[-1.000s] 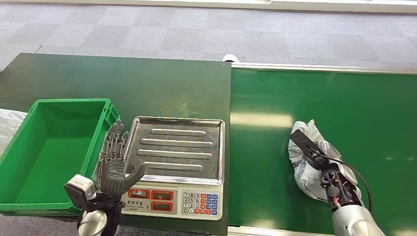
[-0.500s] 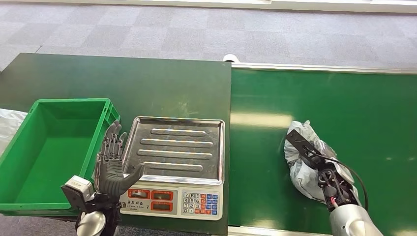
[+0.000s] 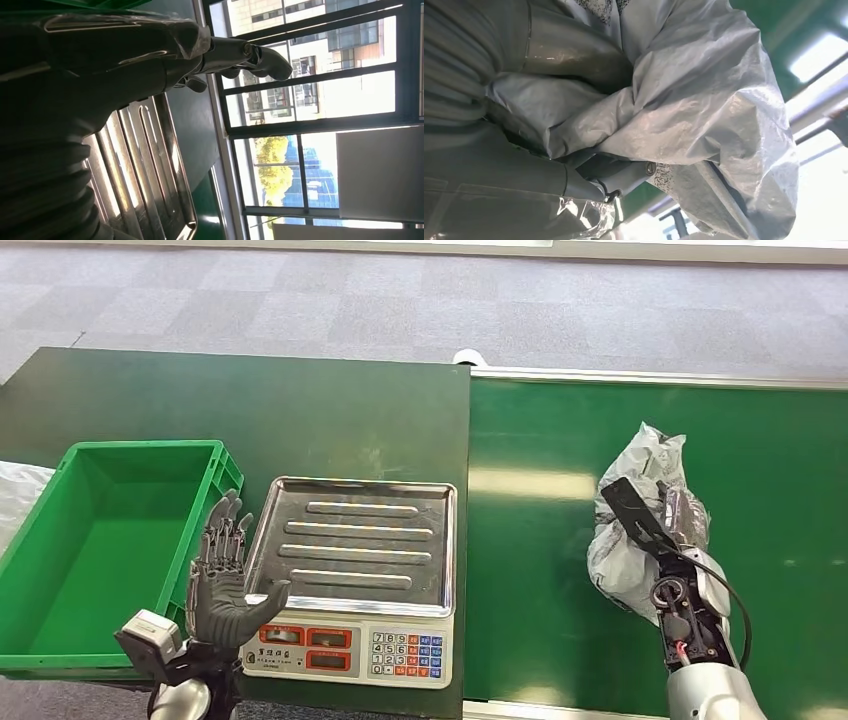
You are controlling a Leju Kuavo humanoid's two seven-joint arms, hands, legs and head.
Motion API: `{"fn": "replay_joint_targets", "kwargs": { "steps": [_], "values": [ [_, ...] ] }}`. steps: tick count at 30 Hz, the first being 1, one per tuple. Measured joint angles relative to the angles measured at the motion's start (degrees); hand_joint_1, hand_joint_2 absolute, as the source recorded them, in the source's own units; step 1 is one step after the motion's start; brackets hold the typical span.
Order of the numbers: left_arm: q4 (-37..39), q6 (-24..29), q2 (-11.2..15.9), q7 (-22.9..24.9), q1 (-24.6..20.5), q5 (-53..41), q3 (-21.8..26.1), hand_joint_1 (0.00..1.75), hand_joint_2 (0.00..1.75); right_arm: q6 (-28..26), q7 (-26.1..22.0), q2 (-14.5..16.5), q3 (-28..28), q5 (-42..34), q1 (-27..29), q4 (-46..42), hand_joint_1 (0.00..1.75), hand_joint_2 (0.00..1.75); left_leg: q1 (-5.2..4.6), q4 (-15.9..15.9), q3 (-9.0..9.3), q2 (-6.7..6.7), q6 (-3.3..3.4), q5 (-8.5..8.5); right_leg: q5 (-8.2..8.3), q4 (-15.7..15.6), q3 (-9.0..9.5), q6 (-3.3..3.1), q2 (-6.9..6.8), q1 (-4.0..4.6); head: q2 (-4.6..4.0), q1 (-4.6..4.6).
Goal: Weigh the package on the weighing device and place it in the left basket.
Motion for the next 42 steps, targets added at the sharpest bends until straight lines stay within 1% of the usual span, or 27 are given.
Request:
{"fn": "replay_joint_targets", "kwargs": {
  "steps": [3, 5, 11, 13, 17, 19, 22, 25, 27, 32, 34, 37, 42],
  "values": [
    [0.16, -0.57, -0.08, -0.48, -0.19, -0.24, 0.03, 0.0, 1.75, -0.51, -2.62, 1.0, -0.49, -1.74, 3.47, -6.97, 1.75, 1.75, 0.0, 0.0, -0.03, 0.03, 0.0, -0.01, 0.0, 0.0, -0.03, 0.0, 0.01, 0.0, 0.0, 0.01],
    [0.22, -0.7, -0.14, -0.61, -0.35, -0.35, 0.04, 0.0, 1.75, -0.72, -3.35, 1.55, -0.59, -2.25, 5.2, -10.65, 1.75, 1.75, 0.0, 0.0, -0.04, 0.06, 0.0, -0.01, 0.0, 0.0, -0.05, 0.0, 0.02, 0.0, 0.0, 0.01],
    [0.53, -0.83, -0.21, -0.67, -0.66, -0.38, 0.07, 0.0, 1.75, -0.84, -4.08, 2.44, -1.12, -2.99, 7.77, -16.77, 1.75, 1.75, -0.01, 0.0, -0.04, 0.05, 0.0, 0.0, 0.0, 0.0, -0.04, 0.0, 0.02, -0.01, 0.0, 0.02],
    [0.54, -1.09, -0.31, -0.67, -0.72, -0.13, 0.05, 0.0, 1.75, -1.56, -5.99, 2.63, -1.33, -4.59, 8.7, -18.58, 1.75, 1.75, 0.0, 0.0, -0.03, 0.03, 0.0, 0.0, 0.0, 0.0, -0.05, 0.0, 0.01, -0.01, 0.0, 0.02],
    [0.64, -1.17, -0.71, -0.67, -1.07, 0.79, -0.24, 0.0, 1.75, -3.75, -11.62, 3.1, -1.36, -8.33, 11.2, -24.26, 1.75, 1.75, 0.0, 0.0, -0.07, 0.04, -0.01, -0.01, 0.0, 0.0, -0.07, 0.0, 0.01, 0.0, 0.0, 0.0],
    [0.81, -1.09, -0.81, -0.67, -1.47, 1.21, -0.59, 0.0, 1.75, -3.81, -13.14, 3.21, -0.82, -7.82, 11.84, -27.31, 1.75, 1.75, 0.0, -0.01, -0.1, 0.08, -0.01, -0.01, 0.0, 0.0, -0.09, 0.0, 0.03, 0.0, 0.0, 0.0],
    [1.15, -1.16, -0.91, -0.67, -2.08, 1.87, -1.16, 0.0, 1.75, -3.24, -13.57, 3.38, 1.54, -5.04, 11.56, -31.1, 1.75, 1.75, 0.0, -0.01, -0.11, 0.12, 0.0, -0.01, 0.01, 0.0, -0.09, 0.0, 0.04, 0.0, 0.0, 0.01],
    [1.38, -0.45, -1.02, -0.67, -2.49, 1.87, -1.63, 0.0, 1.75, -4.18, -15.64, 3.51, 5.73, -1.92, 10.08, -33.7, 1.75, 1.75, 0.0, -0.02, -0.11, 0.11, 0.02, 0.03, 0.03, 0.01, -0.06, -0.01, 0.04, 0.0, 0.0, 0.02],
    [1.42, 0.61, -1.08, -0.67, -2.92, 1.74, -2.11, 0.0, 1.75, -5.65, -16.7, 3.84, 10.04, 0.53, 8.15, -34.95, 1.75, 1.75, 0.0, -0.02, -0.09, 0.17, 0.02, 0.05, 0.04, 0.02, -0.07, -0.02, 0.08, 0.01, 0.0, 0.01],
    [1.52, 1.37, -1.15, -0.67, -4.09, 1.89, -3.63, 0.0, 1.75, -7.33, -15.18, 4.91, 20.81, 3.35, 3.53, -37.15, 1.75, 1.75, 0.01, -0.01, -0.05, 0.11, 0.01, 0.05, 0.03, 0.03, -0.06, -0.02, 0.04, 0.02, 0.0, 0.01],
    [1.67, 1.34, -1.08, -0.67, -4.59, 2.48, -4.07, 0.0, 1.75, -8.73, -14.98, 4.89, 25.07, 6.01, 1.99, -37.65, 1.75, 1.75, 0.0, -0.02, -0.11, 0.12, 0.01, 0.05, 0.03, 0.03, -0.08, -0.02, 0.04, 0.01, 0.0, 0.03],
    [2.66, 1.22, -0.99, -0.67, -6.52, 3.6, -4.72, 0.0, 1.75, -10.3, -14.03, 4.89, 33.07, 9.71, -1.13, -37.72, 1.75, 1.75, 0.0, -0.01, -0.12, 0.22, 0.02, 0.05, 0.04, 0.03, -0.13, -0.02, 0.1, 0.01, 0.0, 0.02],
    [4.72, 0.73, -0.79, -0.67, -9.32, 4.55, -5.45, 0.0, 1.75, -11.13, -13.8, 5.3, 45.97, 11.66, -5.31, -35.37, 1.75, 1.75, 0.01, -0.01, -0.11, 0.13, 0.01, 0.05, 0.04, 0.03, -0.13, -0.02, 0.09, 0.02, 0.0, 0.01]
  ]
}}
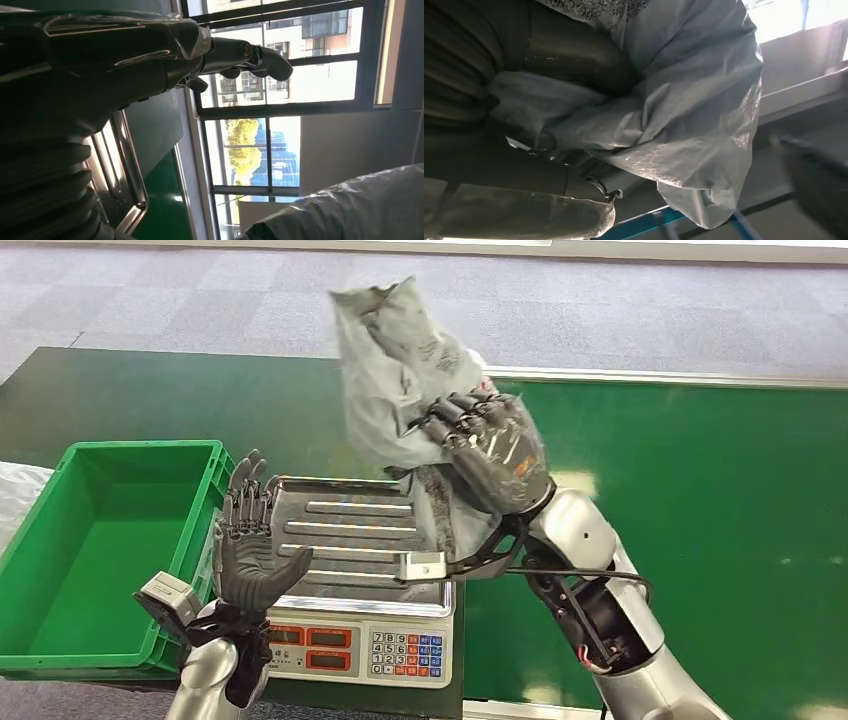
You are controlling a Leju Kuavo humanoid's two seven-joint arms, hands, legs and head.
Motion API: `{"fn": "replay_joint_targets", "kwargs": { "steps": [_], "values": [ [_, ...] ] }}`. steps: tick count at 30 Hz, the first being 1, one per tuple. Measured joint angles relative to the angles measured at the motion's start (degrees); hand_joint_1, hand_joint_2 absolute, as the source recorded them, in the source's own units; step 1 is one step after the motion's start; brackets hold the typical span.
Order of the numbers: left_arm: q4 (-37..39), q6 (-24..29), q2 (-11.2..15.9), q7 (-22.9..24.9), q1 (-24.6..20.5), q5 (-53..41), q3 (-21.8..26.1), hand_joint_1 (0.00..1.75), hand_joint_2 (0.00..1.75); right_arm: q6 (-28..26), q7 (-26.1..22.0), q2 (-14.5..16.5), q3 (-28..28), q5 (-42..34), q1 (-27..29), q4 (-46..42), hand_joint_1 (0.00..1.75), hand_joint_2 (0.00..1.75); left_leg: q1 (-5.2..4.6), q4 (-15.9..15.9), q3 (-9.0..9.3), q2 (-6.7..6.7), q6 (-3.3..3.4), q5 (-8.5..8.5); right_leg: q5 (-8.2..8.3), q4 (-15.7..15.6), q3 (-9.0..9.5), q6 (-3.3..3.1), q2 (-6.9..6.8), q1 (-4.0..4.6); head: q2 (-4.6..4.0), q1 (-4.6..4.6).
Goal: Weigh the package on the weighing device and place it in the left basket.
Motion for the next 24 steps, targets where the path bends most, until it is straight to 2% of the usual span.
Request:
{"fn": "replay_joint_targets", "kwargs": {
  "steps": [6, 11, 18, 20, 24],
  "values": [
    [1.69, -0.63, 0.21, 0.0, -2.16, 0.32, -0.37, 0.0, 1.75, 0.63, 0.02, 1.0, 9.62, 0.63, -3.85, 8.04, 1.75, 1.75, -0.01, 0.0, -0.01, -0.02, 0.0, 0.0, 0.0, 0.0, 0.01, 0.0, 0.0, -0.01, 0.0, 0.02],
    [2.99, -0.72, 0.3, 0.0, -3.35, 0.25, -0.59, 0.0, 1.75, 6.11, -0.42, 2.47, 15.5, -0.65, -6.72, 16.58, 1.75, 1.75, 0.0, 0.01, 0.0, -0.04, 0.0, 0.0, 0.0, 0.0, 0.0, 0.0, -0.01, -0.01, 0.0, 0.01],
    [4.34, -0.73, 0.39, 0.0, -3.88, 0.23, -0.68, 0.0, 1.75, 7.17, -0.43, 3.7, 19.18, -0.88, -7.95, 22.83, 1.75, 1.75, 0.0, 0.01, -0.01, -0.03, 0.0, 0.0, 0.0, 0.0, -0.02, 0.0, -0.01, 0.0, 0.0, 0.02],
    [4.54, -0.65, 0.43, 0.0, -3.91, 0.22, -0.73, 0.0, 1.75, 9.36, -0.44, 4.06, 19.93, -1.3, -8.39, 24.05, 1.75, 1.75, 0.0, 0.01, -0.01, -0.02, 0.0, 0.0, 0.0, 0.0, -0.02, 0.0, 0.0, 0.0, 0.0, 0.01],
    [4.76, 0.37, 0.56, 0.0, -3.84, -0.04, -0.98, 0.0, 1.75, 17.84, 1.52, 5.5, 22.82, -2.78, -9.34, 28.43, 1.75, 1.75, 0.0, 0.01, 0.01, -0.04, 0.0, 0.0, 0.0, 0.0, 0.01, 0.0, -0.01, -0.01, 0.0, 0.01]
  ]
}}
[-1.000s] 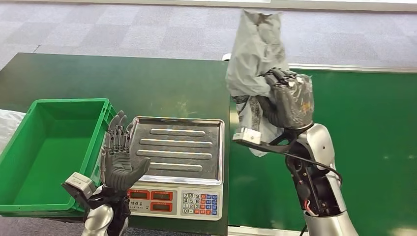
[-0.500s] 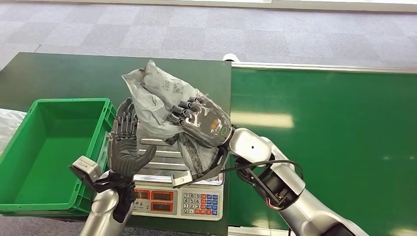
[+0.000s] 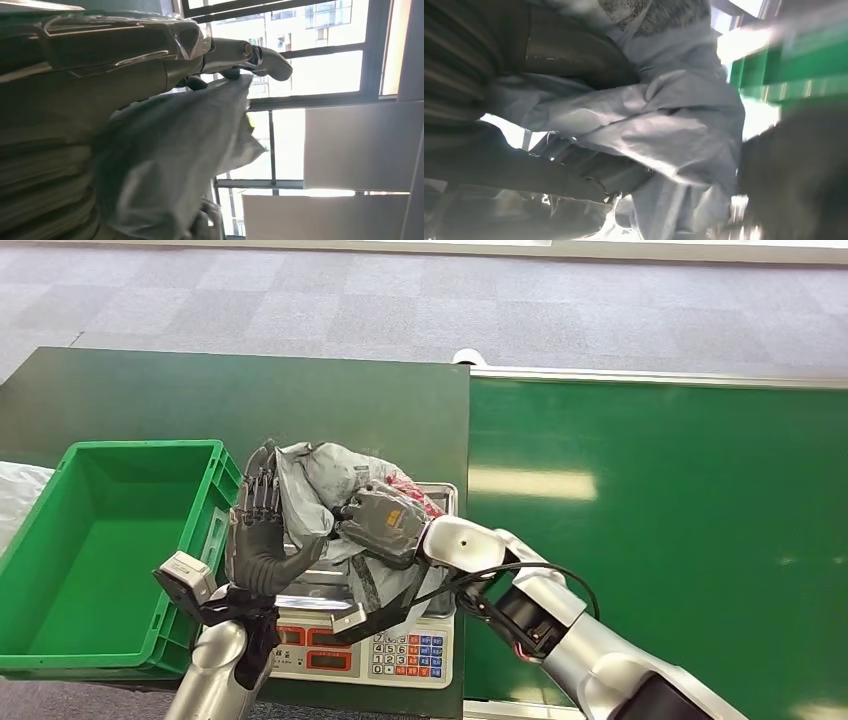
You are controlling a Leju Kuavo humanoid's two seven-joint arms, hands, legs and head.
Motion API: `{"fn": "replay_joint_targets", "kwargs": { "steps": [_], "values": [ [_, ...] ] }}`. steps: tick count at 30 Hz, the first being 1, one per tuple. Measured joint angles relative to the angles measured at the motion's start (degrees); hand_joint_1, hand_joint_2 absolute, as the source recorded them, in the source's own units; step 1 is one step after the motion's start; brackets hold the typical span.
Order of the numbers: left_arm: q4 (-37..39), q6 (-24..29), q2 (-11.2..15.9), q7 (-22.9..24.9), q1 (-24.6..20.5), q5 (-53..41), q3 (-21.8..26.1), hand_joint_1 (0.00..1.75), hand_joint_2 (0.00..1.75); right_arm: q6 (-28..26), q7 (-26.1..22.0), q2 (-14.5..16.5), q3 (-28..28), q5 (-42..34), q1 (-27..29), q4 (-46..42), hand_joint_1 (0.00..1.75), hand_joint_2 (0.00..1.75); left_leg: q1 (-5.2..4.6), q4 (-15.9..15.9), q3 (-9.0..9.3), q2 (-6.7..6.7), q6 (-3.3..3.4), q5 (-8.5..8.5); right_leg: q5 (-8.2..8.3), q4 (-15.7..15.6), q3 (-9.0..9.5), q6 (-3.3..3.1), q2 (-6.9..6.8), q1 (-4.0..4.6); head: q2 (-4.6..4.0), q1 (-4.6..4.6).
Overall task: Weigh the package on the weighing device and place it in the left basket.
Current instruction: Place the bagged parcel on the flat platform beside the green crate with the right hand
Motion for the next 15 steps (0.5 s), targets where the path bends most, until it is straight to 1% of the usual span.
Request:
{"fn": "replay_joint_targets", "kwargs": {
  "steps": [3, 6, 9, 15],
  "values": [
    [0.03, 0.64, 0.17, 0.0, 0.2, -0.19, -0.03, 0.0, 1.75, 4.04, 3.35, 1.3, 2.77, -0.18, -0.68, 4.23, 1.75, 1.75, 0.0, 0.0, 0.05, -0.01, 0.0, 0.0, 0.0, 0.0, 0.04, 0.0, -0.02, 0.0, 0.0, -0.01],
    [0.05, 0.89, 0.31, 0.0, 0.36, -0.4, -0.03, 0.0, 1.75, 5.2, 4.5, 2.11, 4.76, -0.46, -1.57, 7.38, 1.75, 1.75, 0.0, 0.0, 0.15, -0.05, 0.0, 0.01, -0.03, 0.0, 0.17, 0.0, -0.11, -0.01, 0.0, -0.01],
    [0.04, 1.11, 0.44, 0.0, 0.75, -0.7, -0.04, 0.0, 1.75, 5.23, 3.56, 2.38, 5.95, -1.58, -2.24, 8.97, 1.75, 1.75, -0.02, 0.0, 0.22, -0.07, 0.01, 0.0, -0.05, -0.02, 0.28, 0.01, -0.15, -0.03, 0.0, 0.02],
    [0.04, 1.55, 0.61, 0.0, 1.27, -0.76, -0.04, 0.0, 1.75, 6.59, -1.17, 2.21, 6.97, -7.2, -2.59, 9.35, 1.75, 1.75, -0.06, 0.01, 0.33, -0.06, 0.06, 0.03, -0.02, -0.03, 0.39, 0.03, -0.14, -0.07, 0.0, 0.01]
  ]
}}
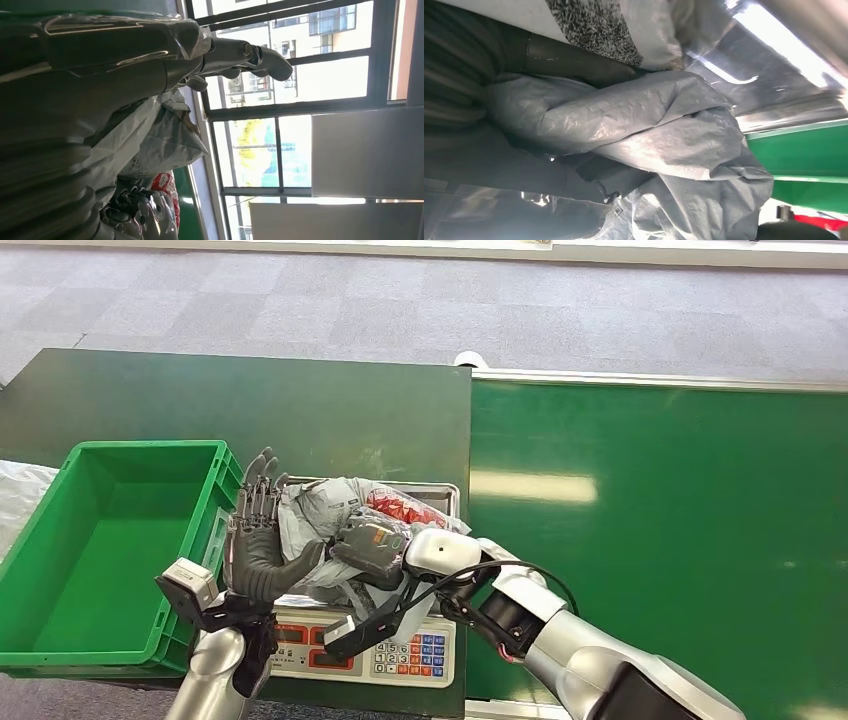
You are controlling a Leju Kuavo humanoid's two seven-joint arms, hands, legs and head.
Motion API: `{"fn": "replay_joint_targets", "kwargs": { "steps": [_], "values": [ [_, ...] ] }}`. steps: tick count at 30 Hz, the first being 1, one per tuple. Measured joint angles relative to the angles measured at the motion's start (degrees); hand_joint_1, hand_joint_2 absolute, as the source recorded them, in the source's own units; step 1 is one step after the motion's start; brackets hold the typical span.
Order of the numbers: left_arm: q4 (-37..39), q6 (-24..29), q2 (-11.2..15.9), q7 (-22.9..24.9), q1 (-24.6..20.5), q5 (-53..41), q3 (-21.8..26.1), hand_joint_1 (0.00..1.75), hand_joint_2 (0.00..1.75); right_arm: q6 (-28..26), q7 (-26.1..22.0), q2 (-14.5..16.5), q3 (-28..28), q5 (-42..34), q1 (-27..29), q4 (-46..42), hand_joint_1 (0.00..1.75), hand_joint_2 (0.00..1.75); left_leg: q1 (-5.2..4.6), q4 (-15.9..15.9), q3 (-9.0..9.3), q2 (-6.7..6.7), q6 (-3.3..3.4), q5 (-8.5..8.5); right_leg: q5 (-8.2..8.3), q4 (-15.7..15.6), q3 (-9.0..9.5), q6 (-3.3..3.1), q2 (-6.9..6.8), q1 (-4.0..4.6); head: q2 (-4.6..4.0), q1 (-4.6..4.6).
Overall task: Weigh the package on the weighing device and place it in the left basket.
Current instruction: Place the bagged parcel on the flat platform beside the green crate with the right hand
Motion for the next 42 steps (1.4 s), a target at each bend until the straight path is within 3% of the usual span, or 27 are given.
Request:
{"fn": "replay_joint_targets", "kwargs": {
  "steps": [14, 16, 21, 25, 30, 37, 42],
  "values": [
    [-0.17, 1.83, 0.07, -0.01, 0.14, -0.4, 0.01, 0.0, 1.75, 2.16, -1.93, -0.2, 0.09, -3.01, -0.02, 0.0, 1.75, 1.75, 0.0, 0.0, 0.02, 0.0, 0.0, 0.0, 0.0, 0.0, 0.02, 0.0, 0.01, 0.0, 0.0, 0.0],
    [-0.81, 5.47, 0.08, 0.0, 0.19, -0.78, 0.11, 0.0, 1.75, 4.8, -3.84, -0.38, 0.08, -6.92, -0.1, -0.02, 1.75, 1.75, 0.0, 0.0, 0.03, 0.0, 0.0, 0.0, 0.0, 0.0, 0.03, 0.0, 0.01, 0.01, 0.0, 0.0],
    [-6.09, 21.18, 0.05, 0.0, 0.75, -0.31, 2.12, 0.0, 1.75, 7.22, -5.18, -0.98, 0.71, -14.57, -0.79, -0.22, 1.75, 1.75, 0.01, 0.0, 0.04, 0.0, 0.0, 0.0, 0.0, 0.0, 0.03, 0.0, 0.02, 0.01, 0.0, -0.01],
    [-11.28, 25.56, -0.15, -0.02, 1.85, 0.57, 4.2, 0.0, 1.75, 6.64, -7.47, -1.34, 0.83, -19.79, -0.48, -0.36, 0.01, 1.75, 0.01, 0.0, 0.03, 0.0, 0.0, 0.0, -0.01, 0.0, 0.02, 0.0, 0.02, 0.02, 0.0, 0.01],
    [-19.44, 21.58, -2.87, 0.0, 3.13, 2.94, 8.65, 0.0, 1.75, 6.52, -12.17, -1.9, -2.97, -31.75, 3.42, -2.92, 0.0, 1.75, 0.01, 0.0, -0.04, 0.03, 0.01, -0.02, -0.01, 0.0, -0.05, 0.01, 0.05, 0.01, 0.0, 0.01],
    [-25.81, 19.56, -5.73, -0.01, 3.96, 3.03, 12.96, 0.0, 1.75, -0.22, -14.34, -1.98, -9.23, -35.38, 7.82, -8.35, 0.0, 1.75, 0.02, -0.01, -0.08, 0.03, 0.01, -0.02, -0.01, 0.0, -0.13, 0.0, 0.05, 0.03, 0.0, 0.01],
    [-27.63, 19.29, -6.81, -0.01, 4.11, 2.91, 14.17, 0.0, 1.75, -0.83, -15.16, -1.98, -13.99, -38.2, 10.62, -13.3, 0.0, 1.75, 0.02, -0.01, -0.09, 0.03, 0.01, -0.02, -0.01, 0.0, -0.13, 0.0, 0.05, 0.03, 0.0, 0.01]
  ]
}}
